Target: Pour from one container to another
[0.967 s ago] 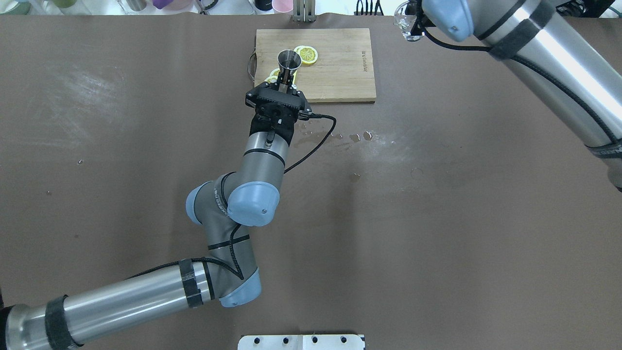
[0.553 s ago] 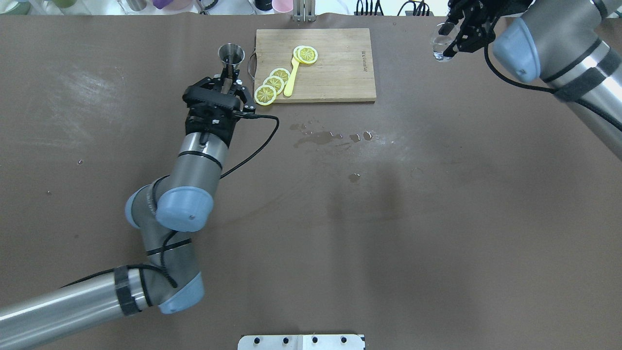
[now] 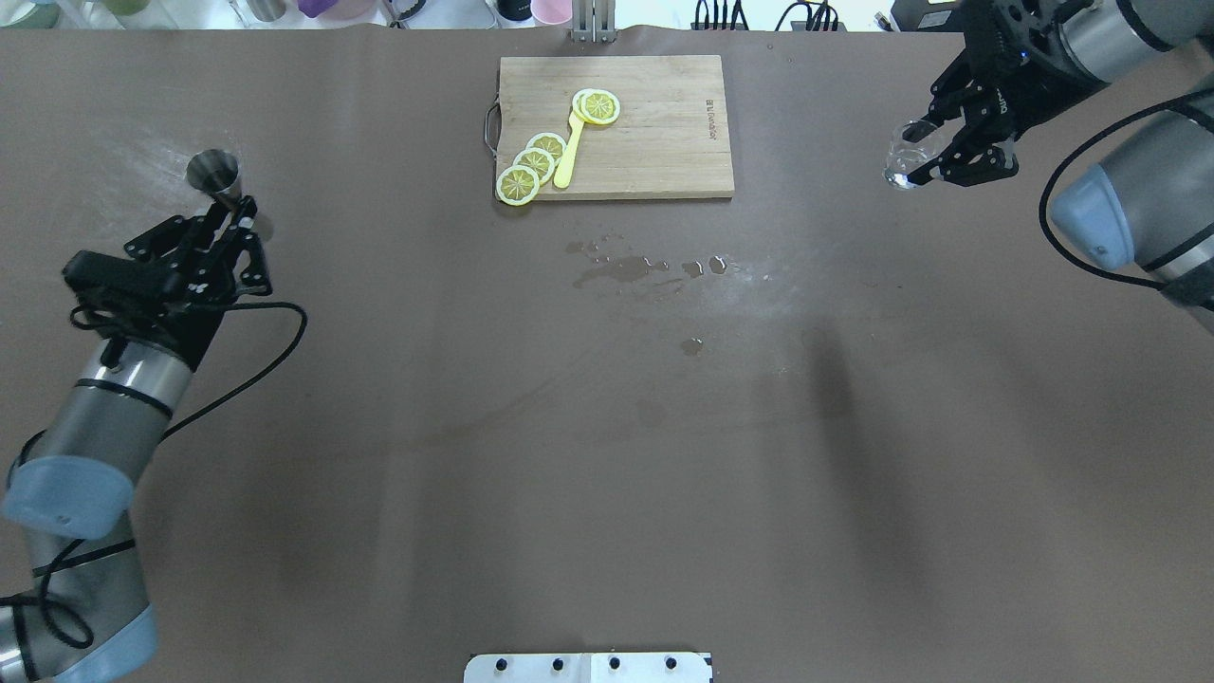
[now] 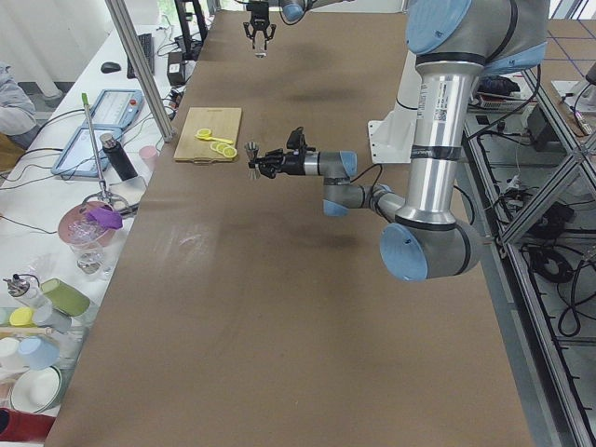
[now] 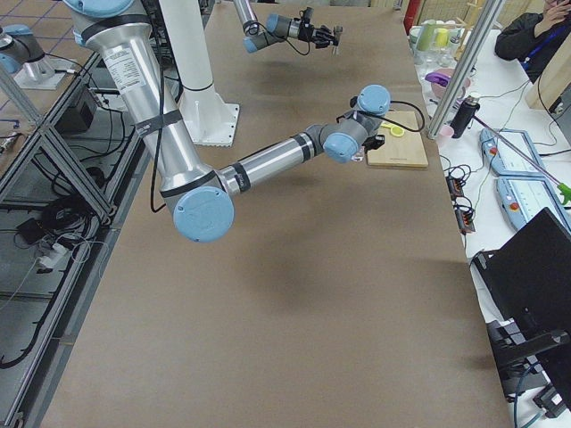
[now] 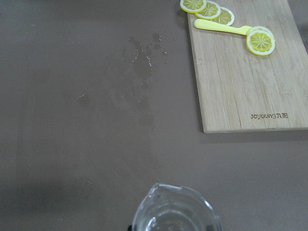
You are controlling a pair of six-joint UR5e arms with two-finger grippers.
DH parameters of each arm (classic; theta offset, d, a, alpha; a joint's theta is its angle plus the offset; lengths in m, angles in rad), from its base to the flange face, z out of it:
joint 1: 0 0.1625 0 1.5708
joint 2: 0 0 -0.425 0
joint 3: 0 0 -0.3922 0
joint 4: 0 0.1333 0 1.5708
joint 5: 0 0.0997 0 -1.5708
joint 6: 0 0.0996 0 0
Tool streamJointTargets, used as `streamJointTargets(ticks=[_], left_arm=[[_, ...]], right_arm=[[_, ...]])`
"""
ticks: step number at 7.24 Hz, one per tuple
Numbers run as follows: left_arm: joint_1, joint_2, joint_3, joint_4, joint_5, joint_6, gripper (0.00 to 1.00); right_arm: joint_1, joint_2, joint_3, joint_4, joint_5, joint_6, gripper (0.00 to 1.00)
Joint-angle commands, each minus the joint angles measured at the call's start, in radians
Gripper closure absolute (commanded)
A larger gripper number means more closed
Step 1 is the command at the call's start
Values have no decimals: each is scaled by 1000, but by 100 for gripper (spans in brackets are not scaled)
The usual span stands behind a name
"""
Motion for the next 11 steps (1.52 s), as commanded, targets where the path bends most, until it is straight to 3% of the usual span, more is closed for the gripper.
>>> streamJointTargets(ticks=[1,2,4,5,6,7,10,11], left_arm=[[28,159,12,-184,1,2,100],[44,245,25,-291,0,2,100],[98,307,280,-661,10,4,100],[140,357,305,-707,35,-7,100],[219,379,311,-720,148,-37,100],[293,397,323,-711,217,-187,100],[318,402,365,-596,233,-348,100],[323,402,354,-477,253,-422,100]], right_arm=[[-12,-91,-3,161,27,19,100],[-16,-136,-5,232,25,19,100],[-27,-229,-12,385,25,19,100],[-27,-271,-32,468,27,19,100],[-27,-294,-78,566,31,21,100],[-27,-302,-124,632,47,21,100],[-29,-297,-250,819,105,43,100],[-29,-289,-302,876,134,44,100]])
